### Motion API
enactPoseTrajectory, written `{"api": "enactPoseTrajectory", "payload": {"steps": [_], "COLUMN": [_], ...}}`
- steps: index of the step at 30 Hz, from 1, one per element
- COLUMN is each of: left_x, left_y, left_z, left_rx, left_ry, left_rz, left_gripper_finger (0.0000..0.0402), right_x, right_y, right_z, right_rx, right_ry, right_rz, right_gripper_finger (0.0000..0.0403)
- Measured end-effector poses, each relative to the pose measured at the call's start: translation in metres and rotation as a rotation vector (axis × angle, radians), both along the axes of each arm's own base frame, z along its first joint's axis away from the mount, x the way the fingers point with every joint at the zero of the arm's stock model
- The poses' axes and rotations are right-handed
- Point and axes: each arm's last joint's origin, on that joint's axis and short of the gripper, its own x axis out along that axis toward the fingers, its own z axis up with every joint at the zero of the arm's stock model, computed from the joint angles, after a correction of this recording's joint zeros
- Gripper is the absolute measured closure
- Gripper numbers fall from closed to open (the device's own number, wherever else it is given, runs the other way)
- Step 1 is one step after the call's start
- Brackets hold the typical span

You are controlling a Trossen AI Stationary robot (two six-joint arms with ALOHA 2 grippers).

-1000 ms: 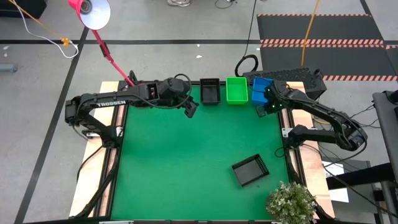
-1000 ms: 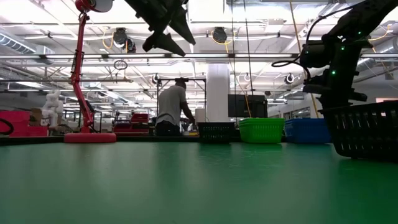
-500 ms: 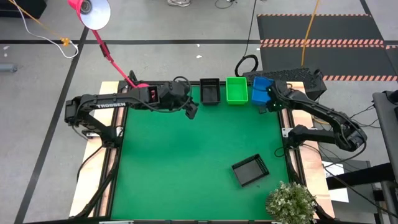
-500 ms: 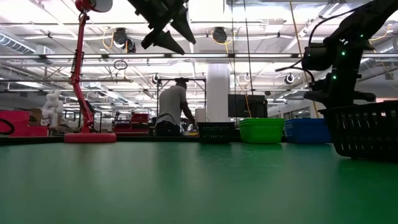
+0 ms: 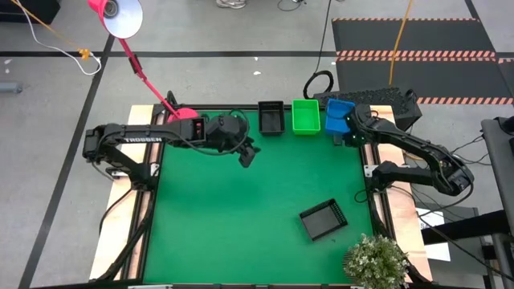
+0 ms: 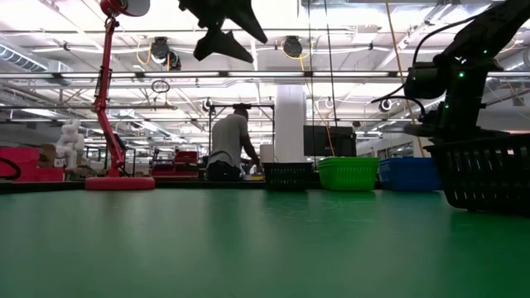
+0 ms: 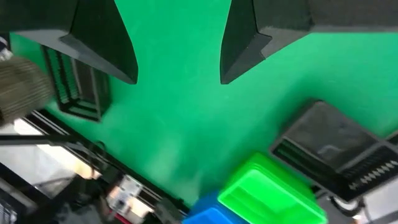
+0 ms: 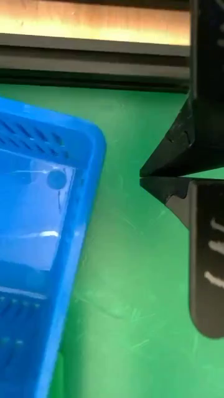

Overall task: Stack baskets by color
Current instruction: Adjust the stacked blue bins, then stack the black bin on the stacked black bin

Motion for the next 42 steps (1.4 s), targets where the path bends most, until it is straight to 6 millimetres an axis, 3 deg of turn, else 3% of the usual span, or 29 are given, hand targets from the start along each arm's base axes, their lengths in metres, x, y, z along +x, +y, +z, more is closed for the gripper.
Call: {"api": "enactPoseTrajectory", "payload": {"steps": [9,16,20,28,35,42], "left_x": [0.002,0.003,0.003,0.003,0.004,0.017], "left_y": [-0.023,-0.029,-0.029,-0.032,-0.048,-0.072], "left_z": [0.0,0.0,0.0,0.0,0.003,0.034], "left_rx": [-0.02,-0.025,-0.024,-0.027,0.06,0.16], "left_ry": [-0.002,-0.001,0.0,0.0,-0.01,-0.044], "left_rz": [-0.063,-0.079,-0.08,-0.093,-0.21,-0.254], "left_gripper_finger": [0.0174,0.0174,0.0174,0.0174,0.0174,0.0174], "right_x": [0.004,-0.001,0.001,-0.007,-0.014,-0.012], "right_y": [-0.015,-0.016,-0.013,0.024,0.064,0.082], "right_z": [0.004,0.003,0.008,0.031,0.044,0.078], "right_rx": [-0.118,-0.126,-0.126,-0.078,0.063,-0.003], "right_ry": [-0.091,-0.026,-0.105,-0.205,-0.392,-0.455], "right_rz": [-0.089,-0.098,-0.07,-0.074,0.025,0.217], "right_gripper_finger": [0.0403,0.0403,0.0403,0.0403,0.0403,0.0403]}}
